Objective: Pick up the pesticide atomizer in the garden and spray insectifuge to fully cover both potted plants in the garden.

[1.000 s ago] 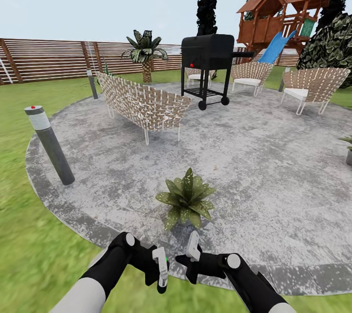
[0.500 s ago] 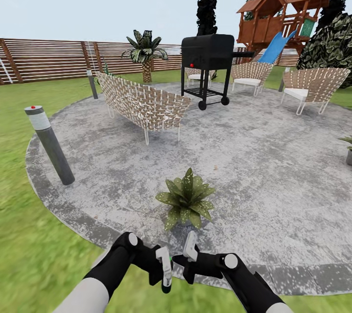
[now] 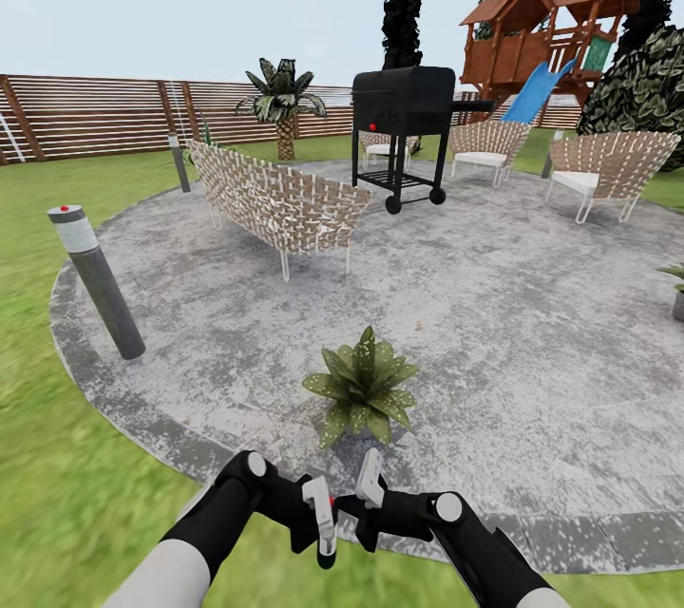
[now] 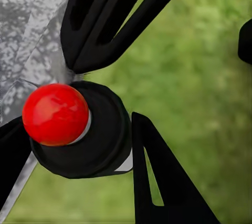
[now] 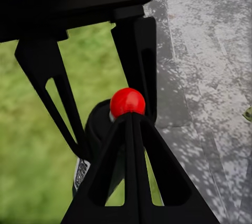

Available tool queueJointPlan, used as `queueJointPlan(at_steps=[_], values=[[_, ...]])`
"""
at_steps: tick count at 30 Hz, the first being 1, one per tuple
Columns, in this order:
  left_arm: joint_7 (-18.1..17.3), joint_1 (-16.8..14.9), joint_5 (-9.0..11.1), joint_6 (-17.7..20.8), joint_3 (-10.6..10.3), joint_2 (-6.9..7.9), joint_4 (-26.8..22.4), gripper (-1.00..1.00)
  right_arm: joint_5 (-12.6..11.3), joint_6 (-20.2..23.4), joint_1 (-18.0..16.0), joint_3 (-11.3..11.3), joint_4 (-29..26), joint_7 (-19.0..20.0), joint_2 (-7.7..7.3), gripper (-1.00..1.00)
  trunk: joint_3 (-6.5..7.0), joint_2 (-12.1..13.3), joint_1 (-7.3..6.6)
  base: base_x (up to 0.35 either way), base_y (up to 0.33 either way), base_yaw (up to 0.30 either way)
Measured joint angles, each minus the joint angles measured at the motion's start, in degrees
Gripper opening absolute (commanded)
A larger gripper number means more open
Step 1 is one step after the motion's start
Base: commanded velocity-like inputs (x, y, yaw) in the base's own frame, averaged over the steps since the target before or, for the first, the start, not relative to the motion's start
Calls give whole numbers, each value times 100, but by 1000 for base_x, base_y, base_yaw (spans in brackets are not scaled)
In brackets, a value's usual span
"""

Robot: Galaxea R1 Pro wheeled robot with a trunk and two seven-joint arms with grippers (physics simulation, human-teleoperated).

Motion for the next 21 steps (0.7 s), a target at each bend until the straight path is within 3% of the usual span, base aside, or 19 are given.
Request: queueJointPlan(at_steps=[4, 10, 11, 13, 16, 18, 20, 21], values=[[-7, 6, -4, -11, 3, 85, 0, -100, 3, -1, 0, 0, 0, 0, 0, -100, 0, 0, 0, 0, 0, 0], [-15, 28, -26, -23, 11, 782, 313, -100, 10, -7, 0, -6, 10, 0, -9, -100, 0, 0, 0, 0, 0, 0], [-15, 65, -36, -24, 15, 881, 392, -100, 12, -7, 0, -6, 18, -2, -9, 100, 0, 0, 0, 0, 0, 0], [-17, 265, -49, -123, 18, 1220, 480, -100, 19, -8, 0, -4, 36, -4, -25, 100, -1, 0, 0, 0, 0, 0], [9, 535, -45, -400, 24, 1539, 496, -100, 28, -1, 0, -23, 57, -38, -34, 100, -1, 0, 0, 0, 0, 0], [217, 652, -28, -441, 77, 1658, 498, -100, 30, -2, 0, -33, 66, -63, -55, 100, 0, 0, 0, 0, 0, 0], [835, 747, -2, -455, 525, 1720, 502, -100, 38, -10, 7, -53, 221, -191, -231, 100, 0, 0, 0, 0, 0, 0], [1207, 815, 18, -460, 891, 1719, 507, -100, 28, -17, 9, -86, 467, -435, -387, 100, -1, 0, 0, 0, 0, 0]])
